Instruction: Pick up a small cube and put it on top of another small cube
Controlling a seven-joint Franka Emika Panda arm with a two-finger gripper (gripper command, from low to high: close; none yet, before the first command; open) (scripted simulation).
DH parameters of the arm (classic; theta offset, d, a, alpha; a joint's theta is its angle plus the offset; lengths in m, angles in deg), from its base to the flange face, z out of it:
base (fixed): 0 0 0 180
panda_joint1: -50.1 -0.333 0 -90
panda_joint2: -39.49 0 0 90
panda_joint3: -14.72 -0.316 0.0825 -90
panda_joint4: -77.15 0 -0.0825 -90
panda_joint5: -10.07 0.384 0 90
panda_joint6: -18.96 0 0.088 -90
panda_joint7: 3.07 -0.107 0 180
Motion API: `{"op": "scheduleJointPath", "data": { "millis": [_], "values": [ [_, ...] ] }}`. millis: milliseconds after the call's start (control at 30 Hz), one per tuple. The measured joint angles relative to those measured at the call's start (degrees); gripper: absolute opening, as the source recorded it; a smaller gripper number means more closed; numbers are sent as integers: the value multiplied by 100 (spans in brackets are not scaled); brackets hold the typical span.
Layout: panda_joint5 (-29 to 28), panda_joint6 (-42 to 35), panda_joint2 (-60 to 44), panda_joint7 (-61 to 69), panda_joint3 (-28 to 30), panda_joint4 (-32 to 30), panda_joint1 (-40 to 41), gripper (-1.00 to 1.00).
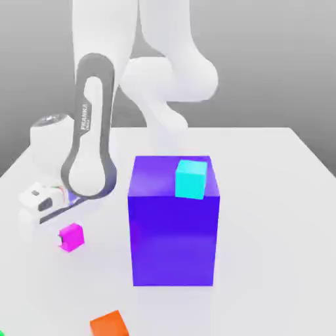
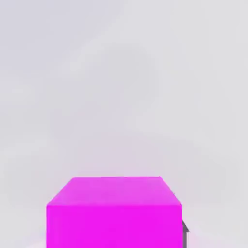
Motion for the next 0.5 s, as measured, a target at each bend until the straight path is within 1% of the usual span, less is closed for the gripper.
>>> {"op": "scheduleJointPath", "data": {
  "millis": [133,267,400,500],
  "values": [
    [-812,-137,454,-672,650,-124,-476,-100],
    [-1855,-215,922,-1483,1384,-260,-980,-100],
    [-3211,-246,1382,-2491,2046,-398,-1330,-100],
    [-4349,-285,1698,-3316,2252,-479,-1218,-100]
  ]
}}
